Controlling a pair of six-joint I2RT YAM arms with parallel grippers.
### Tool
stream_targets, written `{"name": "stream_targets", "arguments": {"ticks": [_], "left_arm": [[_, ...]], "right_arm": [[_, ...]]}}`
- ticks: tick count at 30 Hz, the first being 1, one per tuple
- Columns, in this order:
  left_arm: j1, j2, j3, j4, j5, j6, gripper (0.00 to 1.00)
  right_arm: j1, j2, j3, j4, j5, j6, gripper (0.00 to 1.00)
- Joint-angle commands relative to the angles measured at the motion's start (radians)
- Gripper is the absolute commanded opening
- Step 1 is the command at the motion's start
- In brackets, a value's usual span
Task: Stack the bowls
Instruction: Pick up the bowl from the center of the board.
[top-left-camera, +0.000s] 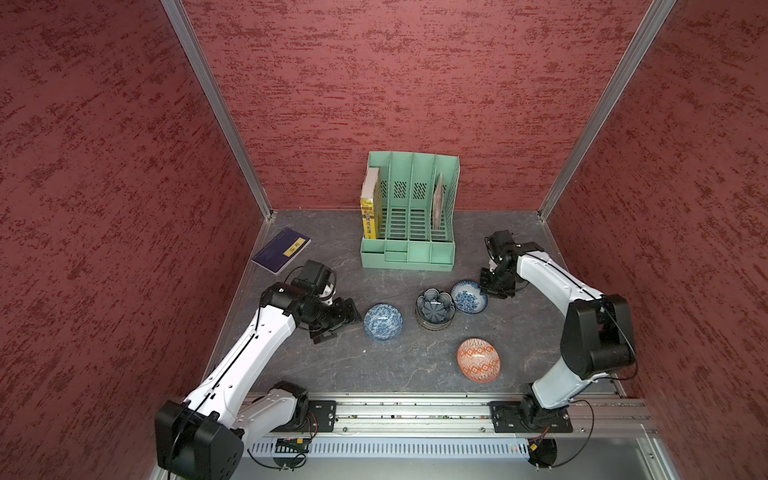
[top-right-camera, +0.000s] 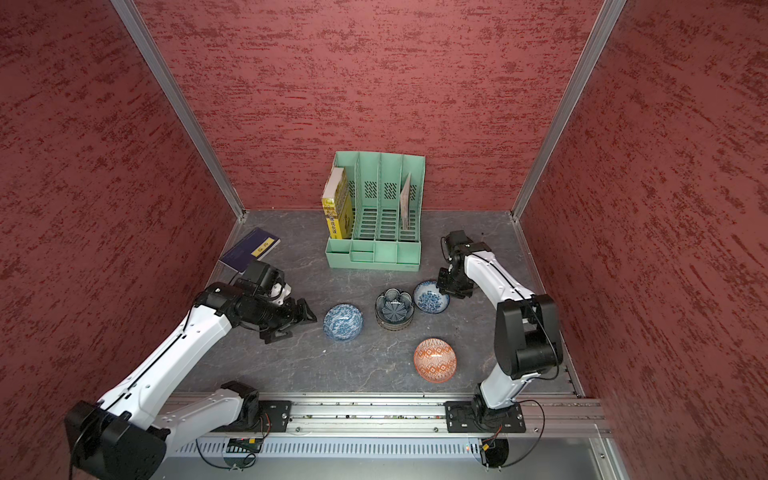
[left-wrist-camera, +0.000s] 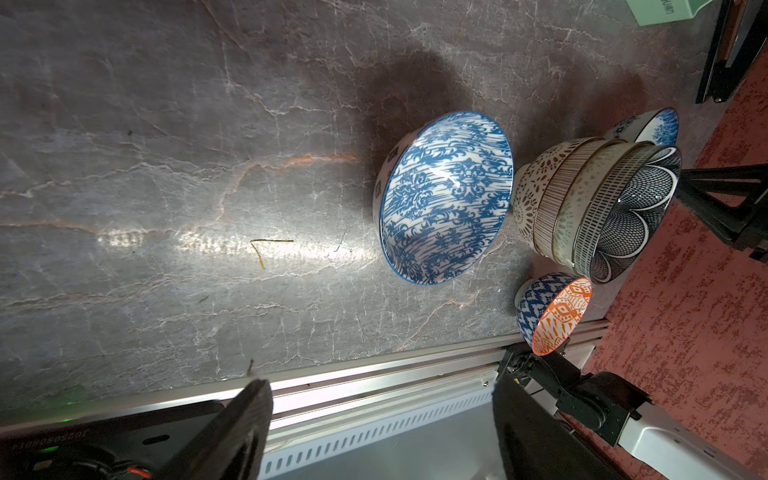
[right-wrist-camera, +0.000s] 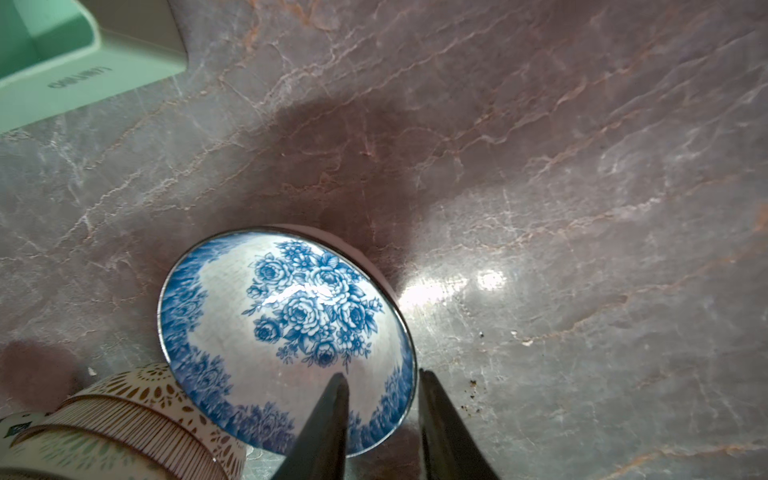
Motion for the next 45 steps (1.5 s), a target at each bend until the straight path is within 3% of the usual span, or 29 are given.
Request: {"name": "stream_targets", "arguments": {"ticks": [1, 17, 26, 31, 37, 45], "left_arm": [[0.012, -0.011, -0.010, 0.021, 0.016, 0.026, 0.86], [0.029, -0.002, -0.004, 0.023, 0.032, 0.044, 0.83], [0.032, -0.003, -0.005, 0.023, 0.035, 0.048, 0.83], [0.035, -0.010, -0.009, 0.020, 0.035, 0.050, 0.82], [0.038, -0.015, -0.010, 0.017, 0.035, 0.050, 0.82], [0.043, -0.016, 0.008, 0.023, 0.078, 0.049, 0.81]], "right_arm": [[-0.010, 0.016, -0.018, 0.022, 0.027, 0.009, 0.31], [-0.012, 0.068, -0.025, 0.036, -0.005, 0.006, 0.18], [-0.012, 0.087, -0.028, 0.036, -0.024, 0.006, 0.17], [-0.012, 0.084, -0.029, 0.034, -0.028, 0.003, 0.10], [-0.015, 0.054, -0.022, 0.018, -0.023, 0.002, 0.00], [-0.034, -0.063, 0.056, -0.061, -0.045, 0.010, 0.00]]}}
